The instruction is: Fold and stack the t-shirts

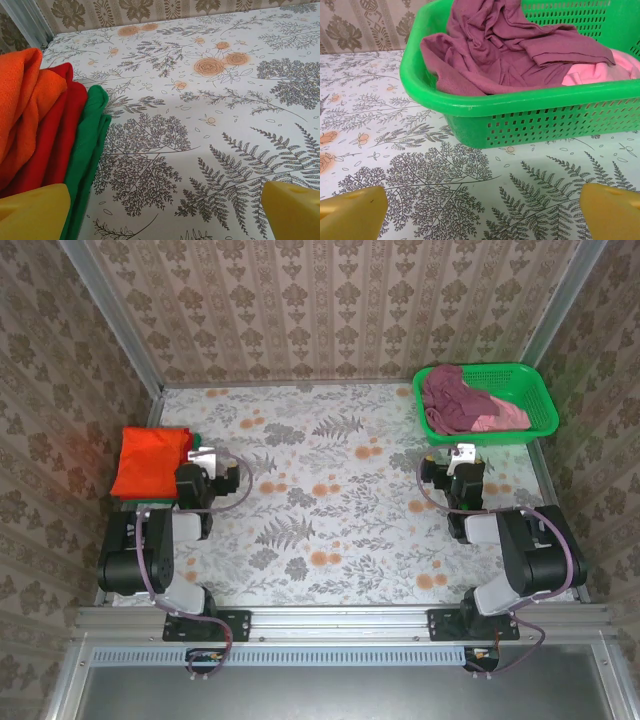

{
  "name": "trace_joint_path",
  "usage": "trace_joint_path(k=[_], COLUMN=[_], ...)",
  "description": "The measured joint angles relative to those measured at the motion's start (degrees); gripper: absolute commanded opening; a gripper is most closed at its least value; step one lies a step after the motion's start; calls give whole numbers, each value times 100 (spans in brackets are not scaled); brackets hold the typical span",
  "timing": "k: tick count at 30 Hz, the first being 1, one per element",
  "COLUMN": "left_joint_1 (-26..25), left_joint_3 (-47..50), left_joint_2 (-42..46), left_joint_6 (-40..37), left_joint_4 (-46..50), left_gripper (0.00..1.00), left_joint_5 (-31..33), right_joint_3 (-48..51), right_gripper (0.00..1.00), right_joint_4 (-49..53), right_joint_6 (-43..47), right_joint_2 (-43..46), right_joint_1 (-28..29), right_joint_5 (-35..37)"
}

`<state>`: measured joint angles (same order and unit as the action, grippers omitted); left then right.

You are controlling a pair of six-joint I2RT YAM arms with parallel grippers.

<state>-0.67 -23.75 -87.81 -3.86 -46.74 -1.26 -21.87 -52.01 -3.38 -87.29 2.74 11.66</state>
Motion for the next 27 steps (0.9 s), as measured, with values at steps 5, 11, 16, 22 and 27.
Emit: trace_joint_path(k=[5, 11, 16, 22, 27], left_joint_1=[0, 0, 0, 0, -111], left_joint_3=[0, 0, 0, 0, 52], left_joint_2=[0, 0, 0, 0, 48], left_joint_6=[0, 0, 0, 0, -46], left_joint_4=[0, 0, 0, 0, -13], left_gripper=[100, 100, 100, 100, 100], left_joint_5=[0, 0, 0, 0, 63], right_joint_3=[0, 0, 0, 0, 52], right_gripper=[100, 100, 100, 100, 100], right_joint_4=[0, 0, 0, 0, -57], right_joint_6=[2, 2, 0, 0, 52], right_joint_2=[0, 0, 0, 0, 13], right_joint_1=[0, 0, 0, 0, 4], right_joint_5=[0, 0, 0, 0, -28])
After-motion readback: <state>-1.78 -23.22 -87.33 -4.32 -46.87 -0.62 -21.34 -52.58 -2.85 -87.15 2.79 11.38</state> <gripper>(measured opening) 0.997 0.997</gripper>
